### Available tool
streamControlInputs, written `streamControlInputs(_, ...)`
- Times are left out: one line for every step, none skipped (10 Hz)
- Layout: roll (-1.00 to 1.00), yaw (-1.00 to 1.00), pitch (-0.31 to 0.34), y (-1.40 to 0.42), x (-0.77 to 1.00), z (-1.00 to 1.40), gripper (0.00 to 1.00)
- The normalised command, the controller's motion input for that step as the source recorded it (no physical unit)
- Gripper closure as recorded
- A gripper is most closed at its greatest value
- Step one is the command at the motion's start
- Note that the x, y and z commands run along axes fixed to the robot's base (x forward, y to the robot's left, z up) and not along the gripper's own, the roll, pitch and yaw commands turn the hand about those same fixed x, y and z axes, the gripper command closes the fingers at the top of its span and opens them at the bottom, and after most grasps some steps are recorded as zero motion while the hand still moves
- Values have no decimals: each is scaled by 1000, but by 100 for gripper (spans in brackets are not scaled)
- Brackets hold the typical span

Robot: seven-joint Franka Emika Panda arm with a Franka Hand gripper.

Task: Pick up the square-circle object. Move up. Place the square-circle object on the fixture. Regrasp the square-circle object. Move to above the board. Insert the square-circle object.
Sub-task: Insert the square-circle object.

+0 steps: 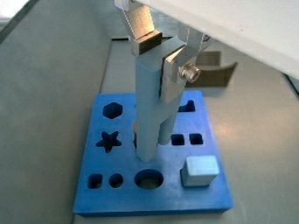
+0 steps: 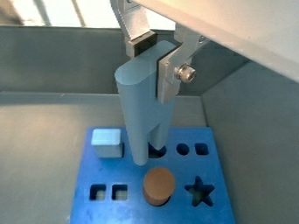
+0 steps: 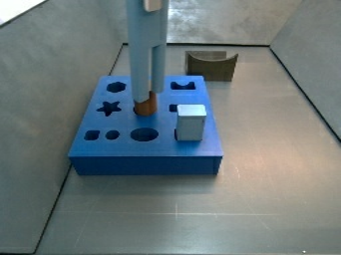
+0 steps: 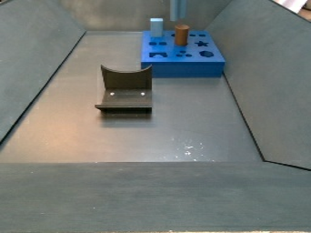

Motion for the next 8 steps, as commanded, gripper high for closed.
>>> streamControlInputs(0, -883, -36, 0, -237, -6, 100)
streamControlInputs(0, -889, -16, 0, -269, -6, 100)
streamControlInputs(0, -891, -11, 0, -269, -14, 100)
streamControlInputs(0, -911, -13, 0, -231, -100, 100)
streamControlInputs(-50, -860, -66, 0, -266, -377, 100)
streamControlInputs(-186, -797, -160, 0, -283, -629, 100)
streamControlInputs(-227, -806, -180, -9, -223, -554, 100)
streamControlInputs(-240, -800, -170, -9, -217, -549, 100)
